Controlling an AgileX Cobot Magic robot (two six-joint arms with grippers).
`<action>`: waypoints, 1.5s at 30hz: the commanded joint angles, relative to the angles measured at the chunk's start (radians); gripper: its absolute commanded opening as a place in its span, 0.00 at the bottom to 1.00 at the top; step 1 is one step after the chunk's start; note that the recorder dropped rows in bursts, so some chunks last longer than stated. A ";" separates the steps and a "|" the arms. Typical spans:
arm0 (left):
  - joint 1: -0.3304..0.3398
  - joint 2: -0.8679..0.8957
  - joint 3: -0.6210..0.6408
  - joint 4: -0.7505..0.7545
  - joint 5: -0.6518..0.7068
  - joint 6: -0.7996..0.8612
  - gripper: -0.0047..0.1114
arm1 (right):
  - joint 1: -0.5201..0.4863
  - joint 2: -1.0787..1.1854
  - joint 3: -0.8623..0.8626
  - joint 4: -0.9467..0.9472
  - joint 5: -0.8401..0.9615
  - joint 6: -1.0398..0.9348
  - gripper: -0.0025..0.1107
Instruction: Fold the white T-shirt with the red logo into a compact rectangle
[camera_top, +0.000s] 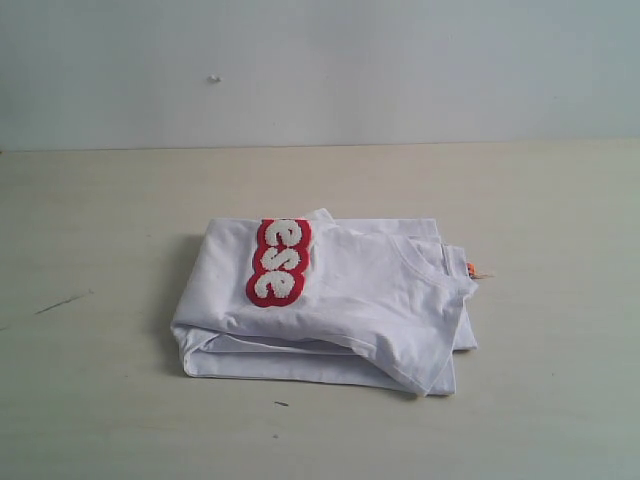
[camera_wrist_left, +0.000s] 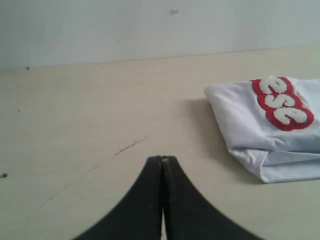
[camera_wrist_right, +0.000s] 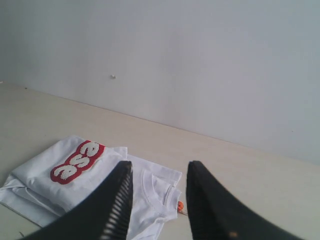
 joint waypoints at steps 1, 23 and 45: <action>0.002 -0.005 0.003 0.005 0.017 -0.007 0.04 | -0.002 -0.006 0.006 0.000 -0.003 0.000 0.34; 0.186 -0.005 0.003 0.001 0.017 -0.007 0.04 | -0.002 -0.006 0.006 0.000 -0.003 0.000 0.34; 0.186 -0.005 0.003 0.001 0.013 -0.002 0.04 | -0.008 -0.014 0.006 0.000 -0.003 0.000 0.34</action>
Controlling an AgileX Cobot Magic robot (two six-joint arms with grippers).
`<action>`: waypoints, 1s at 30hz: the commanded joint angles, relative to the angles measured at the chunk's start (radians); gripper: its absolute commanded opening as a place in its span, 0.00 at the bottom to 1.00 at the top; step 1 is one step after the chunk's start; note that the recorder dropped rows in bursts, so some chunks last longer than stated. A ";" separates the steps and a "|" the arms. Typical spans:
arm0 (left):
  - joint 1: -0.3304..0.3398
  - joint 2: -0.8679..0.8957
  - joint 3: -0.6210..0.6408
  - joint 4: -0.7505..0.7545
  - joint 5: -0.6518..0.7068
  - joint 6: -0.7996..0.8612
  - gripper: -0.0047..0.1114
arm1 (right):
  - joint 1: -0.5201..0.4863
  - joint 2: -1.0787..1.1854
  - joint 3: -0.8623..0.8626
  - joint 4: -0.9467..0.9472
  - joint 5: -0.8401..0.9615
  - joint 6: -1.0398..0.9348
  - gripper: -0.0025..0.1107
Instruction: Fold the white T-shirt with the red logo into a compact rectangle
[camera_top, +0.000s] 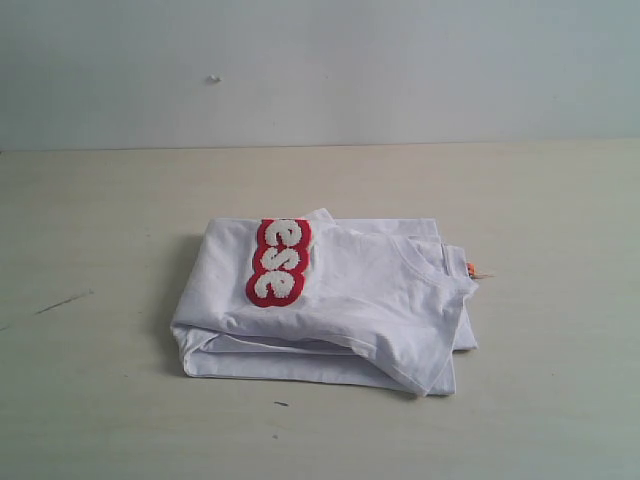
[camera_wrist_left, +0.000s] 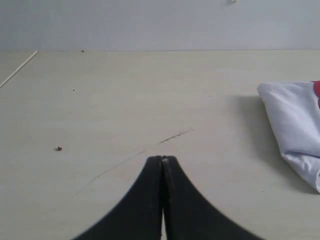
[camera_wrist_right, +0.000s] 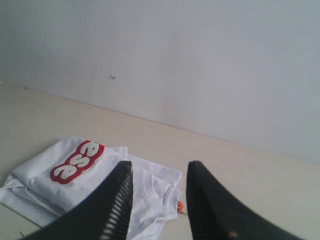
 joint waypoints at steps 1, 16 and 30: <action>0.002 -0.005 0.003 0.000 -0.011 -0.002 0.04 | -0.020 -0.017 0.006 -0.002 -0.003 -0.002 0.34; 0.002 -0.005 0.003 0.000 -0.011 -0.002 0.04 | -0.336 -0.080 0.097 -0.090 -0.043 0.151 0.34; 0.002 -0.005 0.003 0.000 -0.011 -0.001 0.04 | -0.352 -0.080 0.293 -0.088 -0.163 0.340 0.34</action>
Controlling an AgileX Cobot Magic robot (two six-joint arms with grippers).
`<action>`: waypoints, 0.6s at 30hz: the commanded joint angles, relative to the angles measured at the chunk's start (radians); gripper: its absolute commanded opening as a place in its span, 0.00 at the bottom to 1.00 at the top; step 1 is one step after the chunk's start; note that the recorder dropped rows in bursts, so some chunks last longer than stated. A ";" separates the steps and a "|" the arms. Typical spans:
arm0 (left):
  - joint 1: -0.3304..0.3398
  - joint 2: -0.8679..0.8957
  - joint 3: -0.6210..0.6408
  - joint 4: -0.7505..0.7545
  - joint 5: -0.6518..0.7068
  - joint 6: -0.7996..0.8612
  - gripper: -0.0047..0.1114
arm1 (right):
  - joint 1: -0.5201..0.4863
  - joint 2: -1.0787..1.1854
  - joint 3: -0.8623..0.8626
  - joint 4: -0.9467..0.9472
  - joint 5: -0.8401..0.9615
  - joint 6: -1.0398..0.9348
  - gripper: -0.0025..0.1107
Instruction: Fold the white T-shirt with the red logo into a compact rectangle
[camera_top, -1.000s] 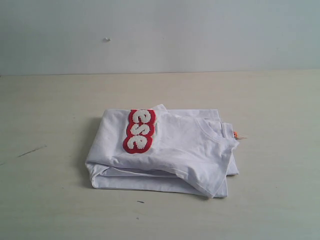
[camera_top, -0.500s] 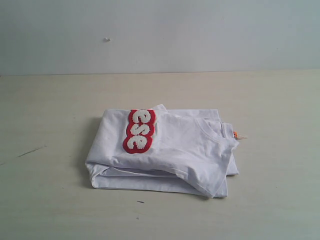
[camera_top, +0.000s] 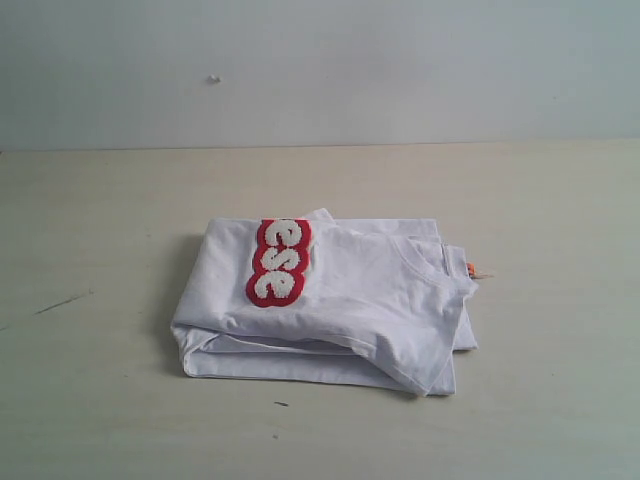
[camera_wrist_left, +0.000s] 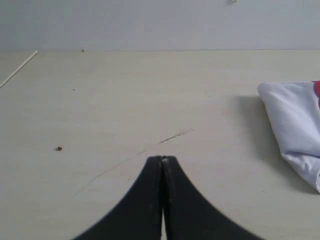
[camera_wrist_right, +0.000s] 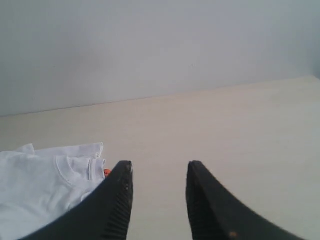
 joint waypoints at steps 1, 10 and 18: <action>0.002 -0.005 0.003 0.000 -0.011 -0.001 0.04 | -0.007 -0.004 0.053 -0.006 -0.046 0.067 0.34; 0.002 -0.005 0.003 0.000 -0.011 -0.001 0.04 | -0.007 -0.004 0.092 -0.051 -0.050 0.056 0.34; 0.002 -0.005 0.003 0.000 -0.011 -0.001 0.04 | -0.007 -0.004 0.092 -0.078 -0.050 0.049 0.34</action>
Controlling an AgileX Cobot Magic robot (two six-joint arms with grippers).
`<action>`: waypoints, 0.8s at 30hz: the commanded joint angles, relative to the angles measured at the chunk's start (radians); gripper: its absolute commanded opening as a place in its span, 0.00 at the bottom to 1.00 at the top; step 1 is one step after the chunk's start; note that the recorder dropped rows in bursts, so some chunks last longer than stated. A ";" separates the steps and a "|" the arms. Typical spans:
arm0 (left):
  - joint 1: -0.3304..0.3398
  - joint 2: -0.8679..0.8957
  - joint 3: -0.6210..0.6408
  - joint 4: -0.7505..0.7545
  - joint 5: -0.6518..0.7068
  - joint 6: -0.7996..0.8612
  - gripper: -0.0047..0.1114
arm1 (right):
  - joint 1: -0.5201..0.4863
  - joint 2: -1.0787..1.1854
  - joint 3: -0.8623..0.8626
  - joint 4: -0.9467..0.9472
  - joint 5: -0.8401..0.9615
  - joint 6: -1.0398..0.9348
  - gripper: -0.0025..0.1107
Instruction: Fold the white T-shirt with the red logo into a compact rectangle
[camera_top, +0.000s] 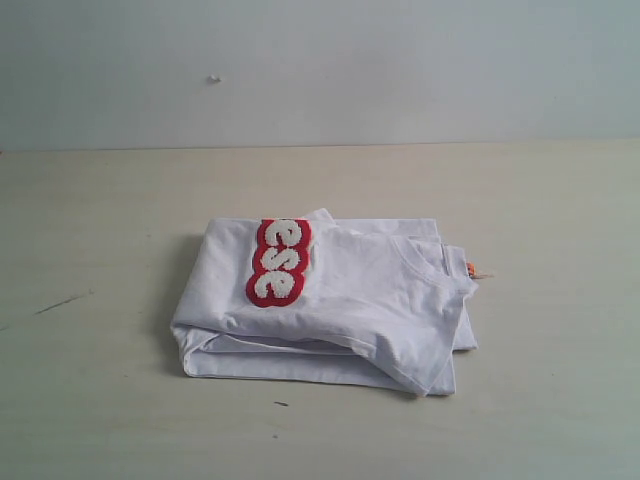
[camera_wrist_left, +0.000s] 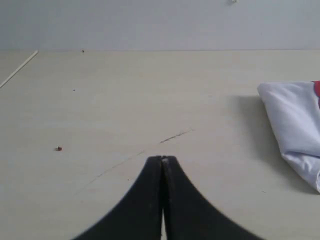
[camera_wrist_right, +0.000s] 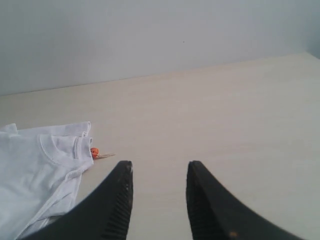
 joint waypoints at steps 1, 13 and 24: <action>0.002 -0.005 0.003 0.000 -0.011 -0.001 0.04 | -0.005 -0.004 0.004 -0.013 -0.016 -0.023 0.34; 0.002 -0.005 0.003 0.000 -0.011 0.002 0.04 | -0.005 -0.004 0.004 -0.013 0.009 -0.101 0.34; 0.002 -0.005 0.003 0.000 -0.011 0.002 0.04 | -0.005 -0.004 0.004 -0.013 0.009 -0.092 0.34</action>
